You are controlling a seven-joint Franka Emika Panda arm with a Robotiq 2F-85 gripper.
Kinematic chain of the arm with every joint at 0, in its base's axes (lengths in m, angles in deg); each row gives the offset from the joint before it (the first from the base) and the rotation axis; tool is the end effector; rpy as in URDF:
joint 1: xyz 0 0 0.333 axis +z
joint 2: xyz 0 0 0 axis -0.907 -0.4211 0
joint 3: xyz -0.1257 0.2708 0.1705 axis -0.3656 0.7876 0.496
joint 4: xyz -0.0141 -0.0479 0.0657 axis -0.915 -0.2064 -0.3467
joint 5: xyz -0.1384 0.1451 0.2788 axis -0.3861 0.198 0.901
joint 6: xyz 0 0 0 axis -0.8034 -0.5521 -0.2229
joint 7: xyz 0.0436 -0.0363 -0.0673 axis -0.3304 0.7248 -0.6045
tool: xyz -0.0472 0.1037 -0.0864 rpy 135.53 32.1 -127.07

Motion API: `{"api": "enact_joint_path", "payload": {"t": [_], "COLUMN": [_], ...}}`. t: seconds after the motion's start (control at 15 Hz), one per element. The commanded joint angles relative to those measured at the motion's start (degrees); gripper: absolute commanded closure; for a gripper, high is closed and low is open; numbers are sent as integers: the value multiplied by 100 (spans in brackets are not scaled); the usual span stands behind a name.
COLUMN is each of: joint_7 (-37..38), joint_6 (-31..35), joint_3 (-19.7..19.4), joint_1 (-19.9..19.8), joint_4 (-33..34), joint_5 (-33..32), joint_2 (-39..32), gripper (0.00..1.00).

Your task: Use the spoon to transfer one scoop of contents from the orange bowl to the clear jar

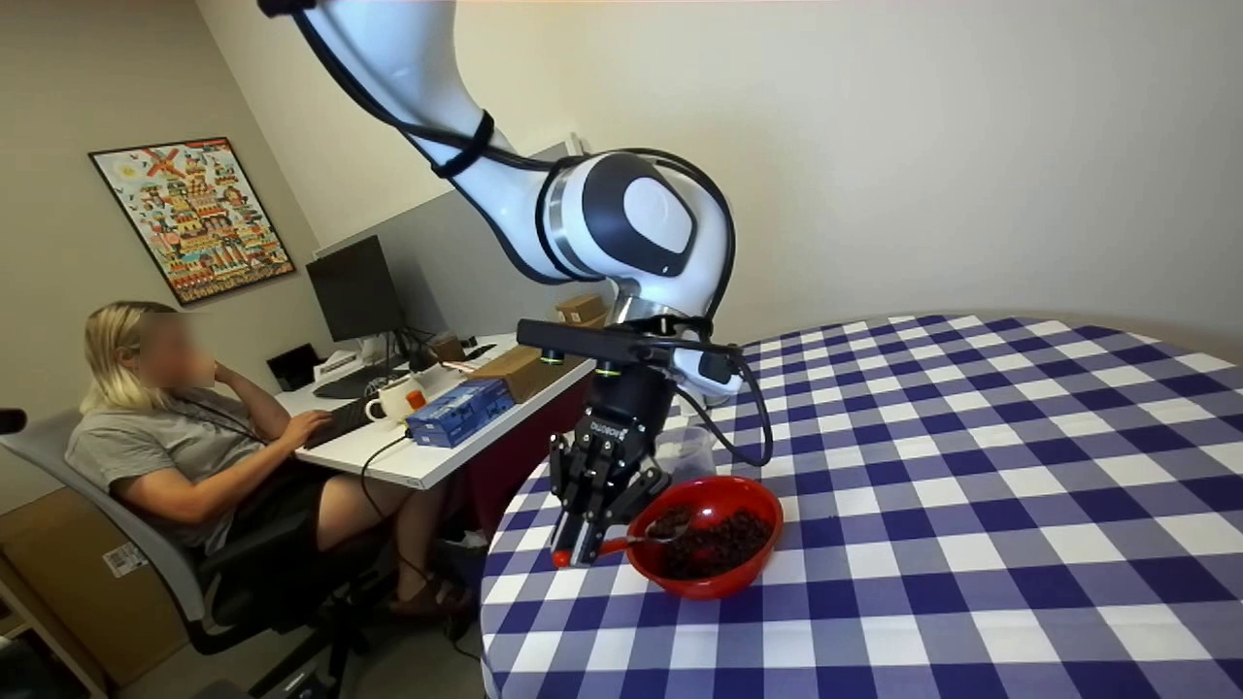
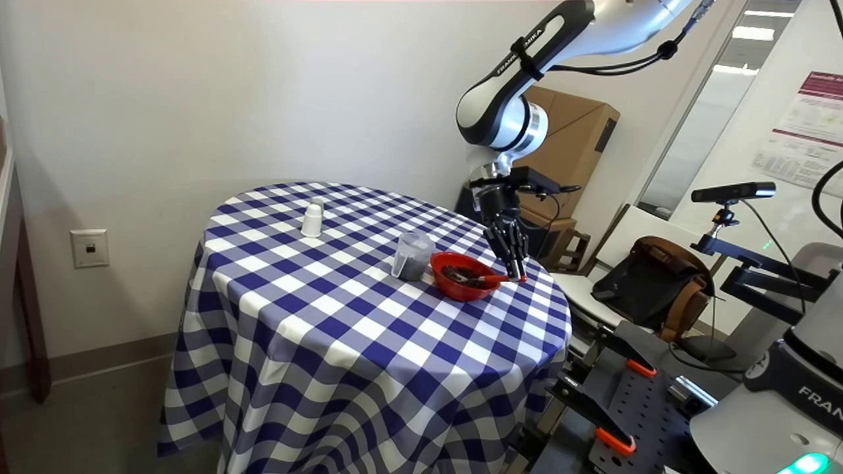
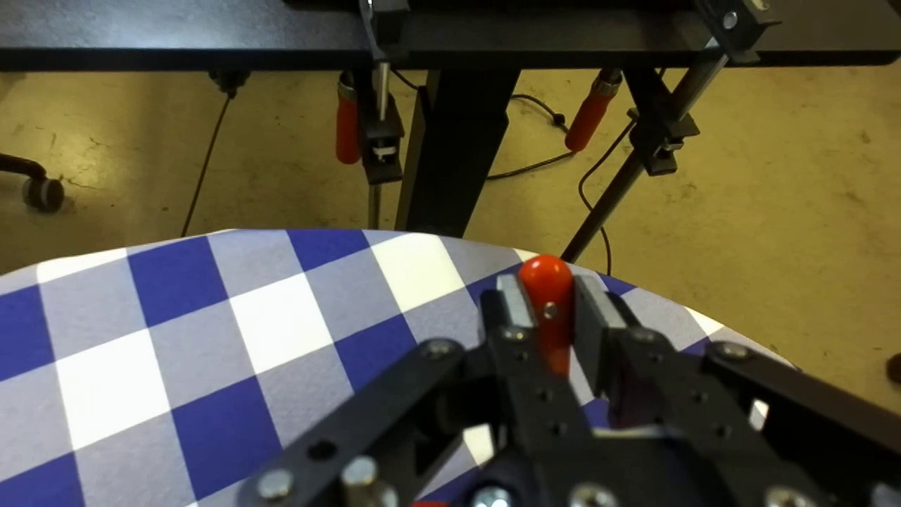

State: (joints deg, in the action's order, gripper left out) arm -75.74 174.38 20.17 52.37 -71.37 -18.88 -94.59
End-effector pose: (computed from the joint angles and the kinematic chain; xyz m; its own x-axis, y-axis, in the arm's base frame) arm 0.4484 -0.1226 0.1719 0.6927 -0.0235 -0.7208 -0.1804 -0.9733 -0.1417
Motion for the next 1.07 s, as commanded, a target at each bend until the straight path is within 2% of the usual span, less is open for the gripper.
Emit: {"api": "enact_joint_path", "payload": {"t": [0.0, 0.4, 1.0], "joint_7": [-209, -203, -179], "joint_6": [143, 180, 201], "joint_3": [-44, -92, 16], "joint_1": [-126, -208, 65], "joint_4": [-226, -182, -146], "joint_5": [212, 286, 167], "joint_2": [286, 422, 621], "gripper": [93, 93, 93]}}
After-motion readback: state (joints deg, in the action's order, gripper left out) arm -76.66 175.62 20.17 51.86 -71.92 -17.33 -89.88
